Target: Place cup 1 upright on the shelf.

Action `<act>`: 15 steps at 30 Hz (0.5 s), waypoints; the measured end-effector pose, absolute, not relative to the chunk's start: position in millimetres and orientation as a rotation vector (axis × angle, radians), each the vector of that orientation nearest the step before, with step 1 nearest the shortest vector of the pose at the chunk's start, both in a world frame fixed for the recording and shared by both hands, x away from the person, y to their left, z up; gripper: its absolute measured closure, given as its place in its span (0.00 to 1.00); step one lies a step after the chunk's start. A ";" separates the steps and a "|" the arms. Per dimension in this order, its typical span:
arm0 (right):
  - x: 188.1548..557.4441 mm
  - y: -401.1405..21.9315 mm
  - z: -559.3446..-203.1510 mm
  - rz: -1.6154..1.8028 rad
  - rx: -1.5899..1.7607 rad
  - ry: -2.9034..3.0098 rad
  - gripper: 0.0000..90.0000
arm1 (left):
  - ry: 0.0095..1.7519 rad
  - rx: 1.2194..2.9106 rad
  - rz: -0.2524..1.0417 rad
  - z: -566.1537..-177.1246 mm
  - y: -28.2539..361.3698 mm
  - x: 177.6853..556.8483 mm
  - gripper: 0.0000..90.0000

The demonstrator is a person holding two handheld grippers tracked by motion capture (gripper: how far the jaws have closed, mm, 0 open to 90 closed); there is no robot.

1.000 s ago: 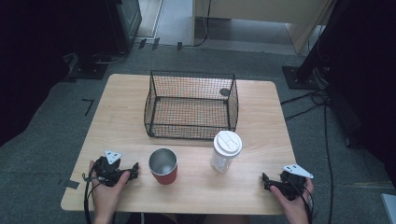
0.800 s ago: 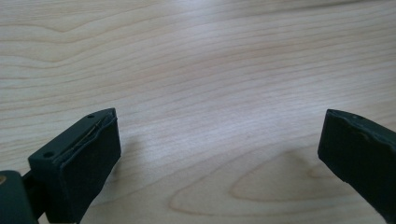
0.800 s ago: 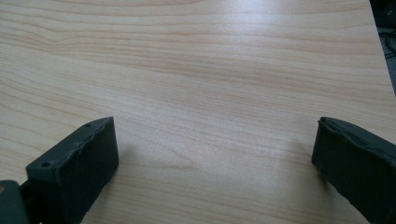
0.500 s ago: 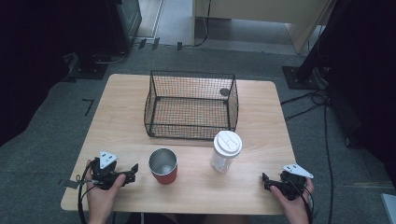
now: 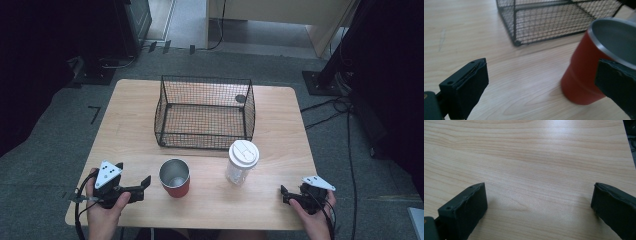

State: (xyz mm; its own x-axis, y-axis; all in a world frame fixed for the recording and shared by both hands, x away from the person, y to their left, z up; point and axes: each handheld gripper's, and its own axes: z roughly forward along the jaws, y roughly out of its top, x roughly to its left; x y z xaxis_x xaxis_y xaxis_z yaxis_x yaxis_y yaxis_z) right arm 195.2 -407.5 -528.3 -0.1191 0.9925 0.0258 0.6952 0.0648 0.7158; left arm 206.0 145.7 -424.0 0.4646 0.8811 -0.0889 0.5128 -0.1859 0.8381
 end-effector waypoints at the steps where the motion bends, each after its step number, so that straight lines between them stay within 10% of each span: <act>1: 195.2 -407.5 -528.3 0.813 1.676 1.868 0.00 | 1.146 1.834 0.525 -417.7 141.2 202.1 0.00; 15: 195.2 -407.5 -528.3 0.813 1.676 1.868 0.00 | 1.006 1.877 0.445 -414.7 99.2 191.7 0.00</act>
State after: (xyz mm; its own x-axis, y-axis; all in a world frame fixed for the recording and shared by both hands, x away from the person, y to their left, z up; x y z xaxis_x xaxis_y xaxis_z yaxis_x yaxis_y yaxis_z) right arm 195.2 -407.5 -528.3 -0.1191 0.9925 0.0255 0.6952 0.0650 0.7158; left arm 191.7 99.2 -414.7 0.5991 0.7939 -0.1036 0.4574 -0.2331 0.8582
